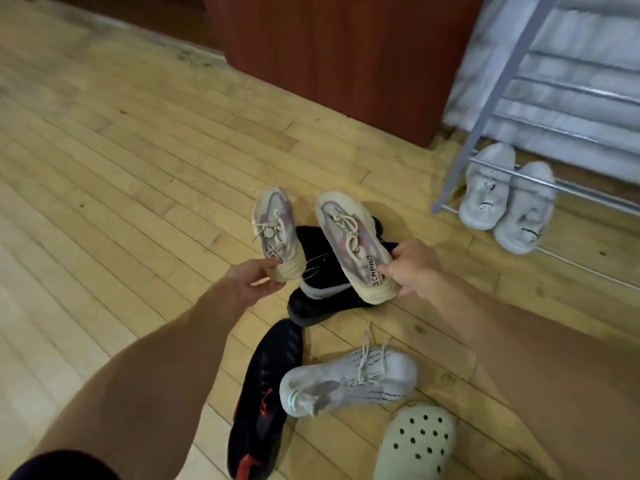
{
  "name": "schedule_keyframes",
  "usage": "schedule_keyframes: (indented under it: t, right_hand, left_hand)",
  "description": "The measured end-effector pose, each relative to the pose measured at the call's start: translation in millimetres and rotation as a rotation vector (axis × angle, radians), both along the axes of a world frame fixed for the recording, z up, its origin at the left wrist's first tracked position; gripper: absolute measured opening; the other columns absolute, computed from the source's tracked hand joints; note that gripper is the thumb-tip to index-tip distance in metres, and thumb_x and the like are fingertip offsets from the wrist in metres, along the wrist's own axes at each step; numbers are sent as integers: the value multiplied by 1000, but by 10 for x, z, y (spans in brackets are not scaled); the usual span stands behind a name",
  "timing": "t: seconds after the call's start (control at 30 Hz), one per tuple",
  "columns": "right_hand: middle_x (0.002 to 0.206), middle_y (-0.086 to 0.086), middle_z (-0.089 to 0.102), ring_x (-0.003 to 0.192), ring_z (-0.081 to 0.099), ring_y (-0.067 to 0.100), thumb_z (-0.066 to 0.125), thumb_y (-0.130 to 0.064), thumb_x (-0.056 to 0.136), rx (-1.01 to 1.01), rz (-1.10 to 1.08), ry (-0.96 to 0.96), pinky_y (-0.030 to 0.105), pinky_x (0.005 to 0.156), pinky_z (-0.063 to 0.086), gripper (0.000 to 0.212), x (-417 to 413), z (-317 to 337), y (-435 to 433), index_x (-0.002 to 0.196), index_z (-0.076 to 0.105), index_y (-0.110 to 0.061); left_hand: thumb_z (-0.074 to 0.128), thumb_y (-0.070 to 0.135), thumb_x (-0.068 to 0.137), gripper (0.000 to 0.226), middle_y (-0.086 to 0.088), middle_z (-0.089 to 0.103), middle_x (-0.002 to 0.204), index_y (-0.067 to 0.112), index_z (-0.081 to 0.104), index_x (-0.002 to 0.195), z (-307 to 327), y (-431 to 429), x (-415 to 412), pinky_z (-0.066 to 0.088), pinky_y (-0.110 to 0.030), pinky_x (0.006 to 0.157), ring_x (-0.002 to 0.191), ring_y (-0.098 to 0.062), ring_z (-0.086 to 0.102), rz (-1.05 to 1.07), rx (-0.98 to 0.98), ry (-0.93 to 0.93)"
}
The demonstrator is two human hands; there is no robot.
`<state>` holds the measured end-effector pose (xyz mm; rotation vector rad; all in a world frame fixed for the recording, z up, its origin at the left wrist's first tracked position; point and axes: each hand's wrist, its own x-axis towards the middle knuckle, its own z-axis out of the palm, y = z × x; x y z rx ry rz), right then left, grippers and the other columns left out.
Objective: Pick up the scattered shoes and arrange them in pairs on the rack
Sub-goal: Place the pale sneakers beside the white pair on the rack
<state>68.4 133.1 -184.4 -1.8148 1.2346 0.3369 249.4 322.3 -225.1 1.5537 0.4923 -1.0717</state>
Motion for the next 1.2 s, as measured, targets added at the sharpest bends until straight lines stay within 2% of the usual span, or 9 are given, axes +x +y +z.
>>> schedule_keyframes:
  t: [0.2, 0.3, 0.47, 0.57, 0.67, 0.87, 0.97, 1.1, 1.2]
  right_hand:
    - [101, 18, 71, 83, 73, 32, 66, -15, 86, -235, 62, 33, 39, 75, 61, 31, -415, 908, -300, 111, 65, 3]
    - [72, 18, 74, 50, 69, 25, 67, -10, 85, -205, -32, 67, 34, 55, 61, 23, -832, 1205, -501, 101, 63, 6]
    - [113, 30, 65, 65, 67, 34, 63, -10, 90, -48, -105, 182, 46, 71, 60, 38, -1704, 1345, -718, 116, 53, 15]
    - [89, 18, 63, 61, 62, 27, 59, -7, 92, 3, -185, 199, 34, 58, 58, 15, -2168, 1255, -797, 85, 59, 6]
    - [76, 12, 58, 59, 60, 23, 58, -6, 93, 54, -313, 140, 30, 50, 57, 20, -2540, 1117, -865, 73, 55, 0]
    - [86, 22, 65, 52, 63, 32, 72, -3, 80, -15, -624, 0, 40, 44, 57, 16, -2961, 689, -1183, 78, 59, 7]
    - [87, 23, 65, 65, 69, 38, 71, -5, 82, 8, -726, -44, 46, 54, 60, 20, -3069, 456, -1368, 89, 59, 9]
    - [92, 20, 63, 60, 64, 33, 70, -8, 83, 14, -835, -94, 37, 43, 57, 28, -3184, 66, -1686, 103, 61, 10]
    - [103, 20, 67, 78, 69, 35, 68, -5, 84, 1, -910, -114, 48, 63, 61, 24, -3252, -267, -1944, 104, 63, 8]
  left_hand:
    - [52, -11, 88, 14, -14, 53, 91, 1, 51, 80, 974, -575, -414, 54, -47, 88, 75, -24, 52, -212, -101, -79]
    - [55, -10, 87, 12, -15, 55, 91, 2, 54, 82, 1395, -892, -732, 50, -48, 88, 78, -26, 56, -349, -98, -121]
    - [56, -10, 86, 11, -17, 55, 89, -1, 56, 92, 1728, -1235, -1241, 50, -50, 93, 89, -31, 56, -618, -6, -203]
    - [57, -8, 87, 22, -17, 57, 100, -2, 53, 108, 1689, -1462, -1482, 51, -49, 90, 100, -32, 53, -783, 51, -252]
    - [55, -8, 88, 12, -18, 55, 113, -1, 57, 99, 1637, -1737, -1734, 52, -48, 89, 101, -31, 54, -951, 120, -287]
    - [55, -11, 87, 12, -17, 51, 116, 2, 56, 87, 1454, -2265, -2124, 55, -50, 80, 111, -37, 55, -1176, 264, -344]
    - [57, -10, 86, 14, -12, 57, 99, 3, 57, 82, 1231, -2552, -2329, 56, -50, 73, 94, -31, 57, -1234, 238, -343]
    - [60, -14, 80, 16, -16, 66, 91, 1, 64, 82, 744, -2941, -2632, 57, -48, 71, 80, -27, 59, -1201, 148, -331]
    - [64, -12, 77, 16, -12, 61, 75, 4, 61, 75, 409, -3227, -2860, 56, -46, 70, 69, -23, 56, -1147, 66, -338]
